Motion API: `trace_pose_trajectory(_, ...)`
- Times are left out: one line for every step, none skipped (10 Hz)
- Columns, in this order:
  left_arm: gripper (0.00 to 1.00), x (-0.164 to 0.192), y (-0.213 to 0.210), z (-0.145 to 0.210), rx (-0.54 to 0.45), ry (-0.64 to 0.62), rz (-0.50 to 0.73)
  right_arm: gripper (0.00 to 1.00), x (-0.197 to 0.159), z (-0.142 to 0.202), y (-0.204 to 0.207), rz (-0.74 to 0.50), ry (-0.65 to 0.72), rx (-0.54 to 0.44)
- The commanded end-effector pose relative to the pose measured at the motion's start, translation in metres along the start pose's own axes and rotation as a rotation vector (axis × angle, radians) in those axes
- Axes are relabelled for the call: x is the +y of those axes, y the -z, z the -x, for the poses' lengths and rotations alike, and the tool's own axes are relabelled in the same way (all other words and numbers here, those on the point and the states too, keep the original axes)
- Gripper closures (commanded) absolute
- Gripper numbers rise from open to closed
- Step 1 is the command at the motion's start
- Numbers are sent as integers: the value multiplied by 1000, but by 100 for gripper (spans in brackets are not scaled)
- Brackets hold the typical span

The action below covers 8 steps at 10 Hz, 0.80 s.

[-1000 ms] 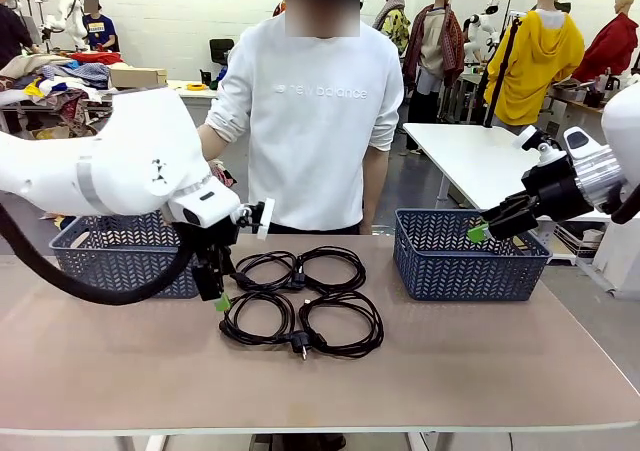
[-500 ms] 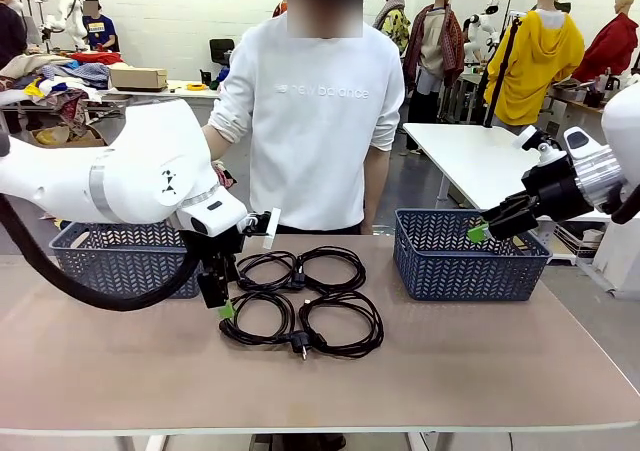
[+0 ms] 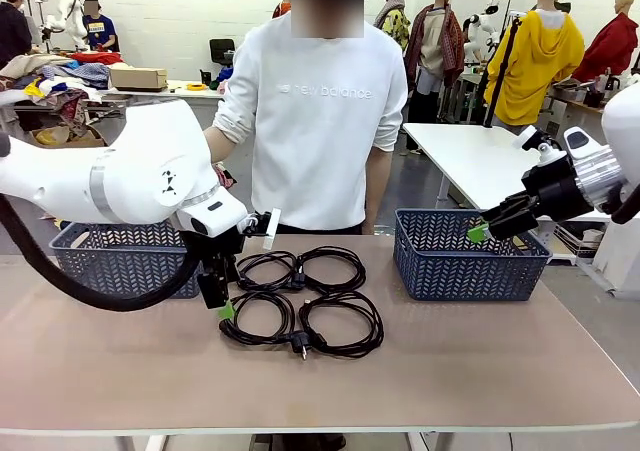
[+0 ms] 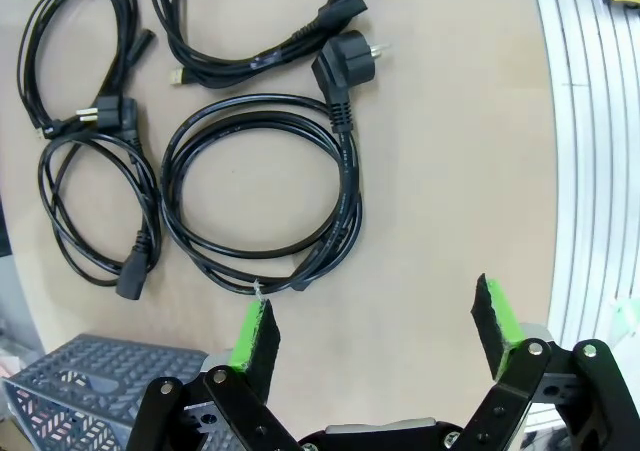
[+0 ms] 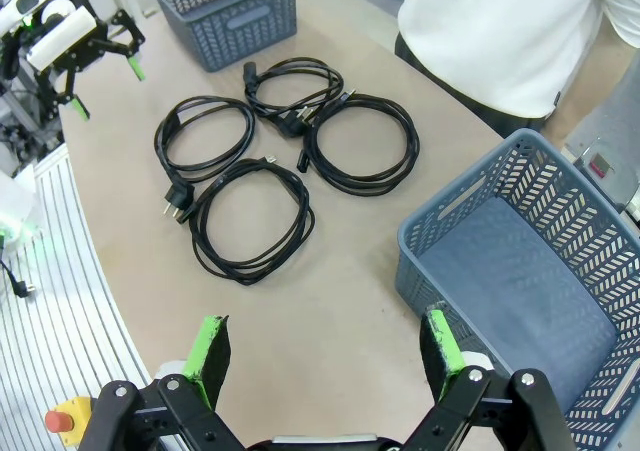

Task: Organize the cables according to human instructions.
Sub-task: Pick up a bundle of cables and place it in the basket indicated by the human.

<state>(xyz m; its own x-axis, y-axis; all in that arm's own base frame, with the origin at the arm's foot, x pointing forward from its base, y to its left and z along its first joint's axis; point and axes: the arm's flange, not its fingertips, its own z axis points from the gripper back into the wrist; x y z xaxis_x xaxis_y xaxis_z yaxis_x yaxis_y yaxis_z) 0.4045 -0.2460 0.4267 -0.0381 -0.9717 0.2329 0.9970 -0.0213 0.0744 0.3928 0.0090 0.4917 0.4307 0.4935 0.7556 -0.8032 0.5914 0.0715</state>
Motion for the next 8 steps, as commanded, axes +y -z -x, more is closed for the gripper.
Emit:
trace_pose_trajectory(0, 5, 14, -10, 21, 16, 12, 0, -4, -1, 2, -11, -19, -28)
trace_pose_trajectory(0, 7, 23, -19, 51, 16, 23, 0, -4, -1, 2, -11, -19, -28)
trace_pose_trajectory(0, 8, 32, -26, 79, 14, 43, 0, -4, -1, 2, -11, -19, -28)
trace_pose_trajectory(0, 8, 41, -31, 103, 13, 52, 0, -4, -1, 2, -11, -19, -28)
trace_pose_trajectory(0, 10, 51, -36, 122, 13, 55, 0, -4, -1, 2, -11, -19, -28)
trace_pose_trajectory(0, 13, 60, -39, 137, 8, 56, 0, -4, -1, 2, -11, -19, -28)
trace_pose_trajectory(0, 15, 69, -41, 146, 9, 59, 0, -4, -1, 2, -11, -19, -28)
trace_pose_trajectory(0, 19, 78, -42, 155, 4, 56, 0, -4, -1, 2, -11, -19, -28)
